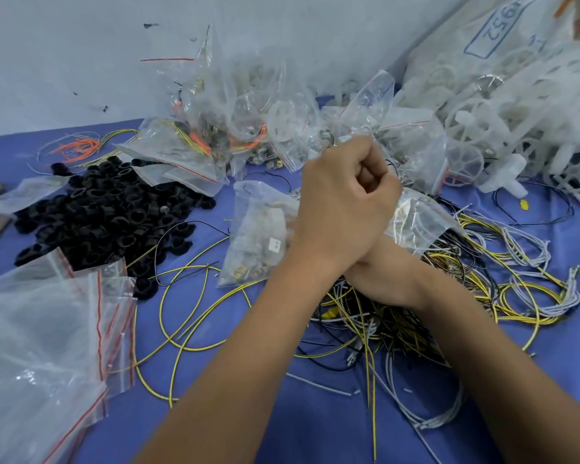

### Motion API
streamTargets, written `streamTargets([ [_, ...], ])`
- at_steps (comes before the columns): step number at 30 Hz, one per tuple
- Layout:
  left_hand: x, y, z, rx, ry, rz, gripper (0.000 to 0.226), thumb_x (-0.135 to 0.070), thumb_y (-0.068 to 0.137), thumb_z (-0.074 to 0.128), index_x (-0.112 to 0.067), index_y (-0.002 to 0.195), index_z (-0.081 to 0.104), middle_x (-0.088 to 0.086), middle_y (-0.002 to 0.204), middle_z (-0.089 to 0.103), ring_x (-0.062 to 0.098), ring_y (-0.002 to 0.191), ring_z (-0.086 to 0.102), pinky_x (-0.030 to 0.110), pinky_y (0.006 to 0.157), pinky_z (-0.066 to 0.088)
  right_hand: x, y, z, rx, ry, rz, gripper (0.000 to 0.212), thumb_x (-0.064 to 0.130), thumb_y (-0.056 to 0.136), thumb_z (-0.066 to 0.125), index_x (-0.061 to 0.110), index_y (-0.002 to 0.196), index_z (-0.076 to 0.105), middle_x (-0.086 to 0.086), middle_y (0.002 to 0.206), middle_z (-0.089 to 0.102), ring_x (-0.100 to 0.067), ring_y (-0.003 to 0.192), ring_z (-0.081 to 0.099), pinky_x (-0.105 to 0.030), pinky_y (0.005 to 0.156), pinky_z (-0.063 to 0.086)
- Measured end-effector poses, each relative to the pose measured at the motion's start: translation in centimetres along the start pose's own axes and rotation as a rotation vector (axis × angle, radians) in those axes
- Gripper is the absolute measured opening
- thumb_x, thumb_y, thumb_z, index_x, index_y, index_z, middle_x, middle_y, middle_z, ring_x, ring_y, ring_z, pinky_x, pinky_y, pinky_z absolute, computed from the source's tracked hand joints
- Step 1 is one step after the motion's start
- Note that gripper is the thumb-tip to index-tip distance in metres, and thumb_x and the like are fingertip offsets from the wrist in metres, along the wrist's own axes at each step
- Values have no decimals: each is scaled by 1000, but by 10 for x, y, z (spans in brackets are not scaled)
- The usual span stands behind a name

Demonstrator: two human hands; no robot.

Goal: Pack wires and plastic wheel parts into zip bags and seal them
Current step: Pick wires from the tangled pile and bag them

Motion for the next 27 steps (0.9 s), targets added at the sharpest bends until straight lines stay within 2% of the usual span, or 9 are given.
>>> streamTargets([
  [2, 1, -6, 4, -17, 2, -31, 18, -2, 81, 70, -7, 68, 60, 0, 51, 55, 10, 48, 49, 15, 53, 39, -11, -5, 3, 63, 103, 99, 16, -21, 88, 44, -28, 92, 58, -34, 92, 64, -36, 93, 56, -33, 81, 48],
  [3, 2, -8, 6, -28, -1, -41, 18, -3, 82, 71, -7, 68, 60, 1, 52, 56, 11, 48, 49, 14, 53, 39, -15, -7, 4, 95, 138, 130, 16, -21, 90, 45, -30, 96, 57, -40, 97, 63, -46, 99, 54, -45, 87, 45],
  [7, 4, -6, 1, -111, -5, -46, 18, -6, 82, 70, -9, 68, 60, 0, 54, 58, 13, 51, 53, 16, 54, 40, -4, -5, 2, 68, 72, 44, 13, -22, 83, 54, -25, 93, 61, -36, 93, 66, -50, 94, 61, -58, 81, 48],
  [10, 15, -8, -11, -252, -42, -72, 16, -8, 83, 69, -9, 70, 59, 1, 56, 56, 13, 52, 51, 21, 53, 39, 1, -2, -18, -147, 65, -30, 8, -12, 76, 58, -14, 78, 66, -26, 74, 67, -30, 71, 64, -57, 62, 49],
  [13, 38, -11, -20, -348, -58, -160, 17, -7, 86, 68, -9, 71, 58, 1, 58, 55, 11, 54, 48, 26, 56, 41, -3, 0, -33, -215, -33, -59, 17, 2, 91, 55, -2, 81, 69, -16, 76, 68, -31, 74, 65, -51, 67, 50],
  [15, 50, -13, -22, -372, -51, -203, 17, -7, 87, 68, -7, 73, 59, 0, 60, 56, 10, 56, 49, 24, 57, 41, -4, 1, -32, -183, -139, -64, 28, 13, 96, 42, -2, 83, 62, -13, 72, 61, -32, 72, 59, -47, 69, 46],
  [17, 56, -14, -20, -358, -47, -220, 17, -9, 88, 67, -9, 74, 59, -1, 60, 58, 10, 56, 51, 20, 57, 41, -1, -1, -38, -256, -198, -80, 38, 22, 98, 35, 0, 85, 62, -10, 60, 53, -27, 62, 55, -43, 66, 43],
  [21, 62, -17, -15, -316, -1, -217, 19, -12, 90, 66, -14, 74, 57, -5, 59, 56, 6, 54, 49, 16, 53, 38, -8, -14, -76, -613, -299, 13, 62, 46, 106, 35, -2, 85, 69, -4, 48, 42, -22, 48, 45, -41, 54, 38],
  [27, 58, -19, 3, -234, 70, -200, 23, -15, 91, 65, -22, 72, 55, -6, 59, 56, 7, 53, 50, 18, 51, 40, -44, -41, -133, -912, -503, 234, 51, 40, 104, 45, 4, 72, 65, -9, 57, 58, -31, 54, 52, -43, 52, 37],
])
Point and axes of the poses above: each hand's wrist, its own y-axis towards the middle knuckle, its own z-axis out of the palm, x = y × z, the point moved 7 cm from there along y, towards the middle knuckle
